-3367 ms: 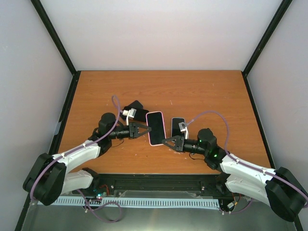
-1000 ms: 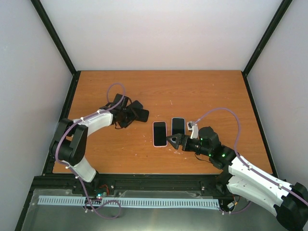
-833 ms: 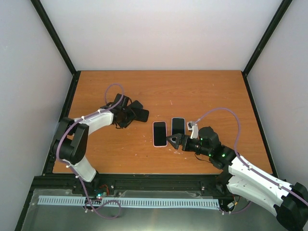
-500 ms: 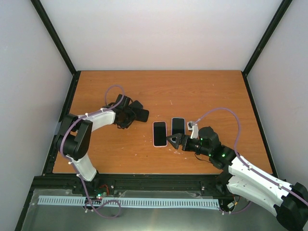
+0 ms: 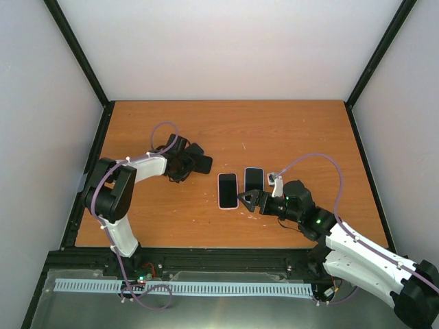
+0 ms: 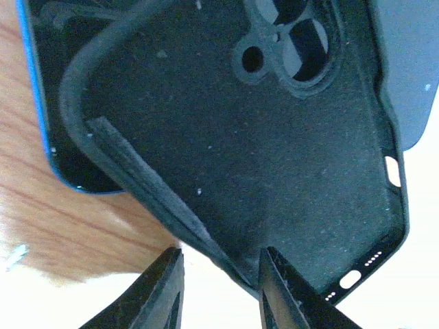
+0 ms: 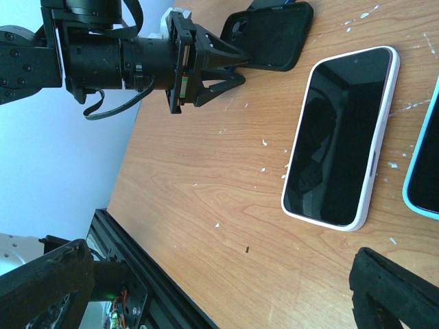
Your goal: Put the phone into the phone case
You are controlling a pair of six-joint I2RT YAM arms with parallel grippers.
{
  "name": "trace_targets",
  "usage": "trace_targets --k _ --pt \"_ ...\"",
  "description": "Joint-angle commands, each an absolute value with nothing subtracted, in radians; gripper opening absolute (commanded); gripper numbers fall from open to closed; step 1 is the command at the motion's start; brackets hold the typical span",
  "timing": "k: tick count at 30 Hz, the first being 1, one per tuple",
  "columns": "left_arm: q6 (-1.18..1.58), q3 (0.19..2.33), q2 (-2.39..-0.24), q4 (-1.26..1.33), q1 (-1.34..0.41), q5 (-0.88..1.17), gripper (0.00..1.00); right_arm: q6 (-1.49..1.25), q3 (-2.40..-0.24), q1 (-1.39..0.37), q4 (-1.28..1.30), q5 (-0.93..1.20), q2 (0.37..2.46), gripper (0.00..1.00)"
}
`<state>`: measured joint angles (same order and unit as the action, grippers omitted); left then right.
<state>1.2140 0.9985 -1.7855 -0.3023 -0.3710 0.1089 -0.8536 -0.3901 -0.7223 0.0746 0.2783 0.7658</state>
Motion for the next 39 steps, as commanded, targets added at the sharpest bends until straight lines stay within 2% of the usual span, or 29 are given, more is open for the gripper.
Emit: trace_targets --k 1,3,11,16,22,29,39 --pt "1.238 1.037 -1.813 -0.294 -0.365 0.114 0.30 -0.852 -0.402 -0.721 0.069 0.260 0.751 1.00" --pt "1.235 1.043 -1.813 -0.299 -0.365 0.109 0.27 -0.851 -0.400 -0.721 0.068 0.255 0.748 1.00" --pt "1.206 1.038 -1.794 -0.336 -0.365 0.101 0.01 -0.856 -0.398 -0.720 0.070 0.258 0.745 1.00" --pt "1.156 1.016 -1.749 -0.375 -0.365 0.099 0.00 -0.859 -0.395 -0.721 0.076 0.250 0.728 1.00" --pt "0.953 0.979 -1.683 -0.442 -0.365 0.142 0.00 -0.856 -0.395 -0.721 0.092 0.244 0.713 1.00" --pt "0.807 0.844 -1.538 -0.516 -0.374 0.198 0.00 -0.857 -0.393 -0.721 0.087 0.233 0.716 1.00" --pt "0.807 0.825 -1.524 -0.602 -0.499 0.180 0.00 -0.866 -0.383 -0.721 0.074 0.237 0.728 1.00"
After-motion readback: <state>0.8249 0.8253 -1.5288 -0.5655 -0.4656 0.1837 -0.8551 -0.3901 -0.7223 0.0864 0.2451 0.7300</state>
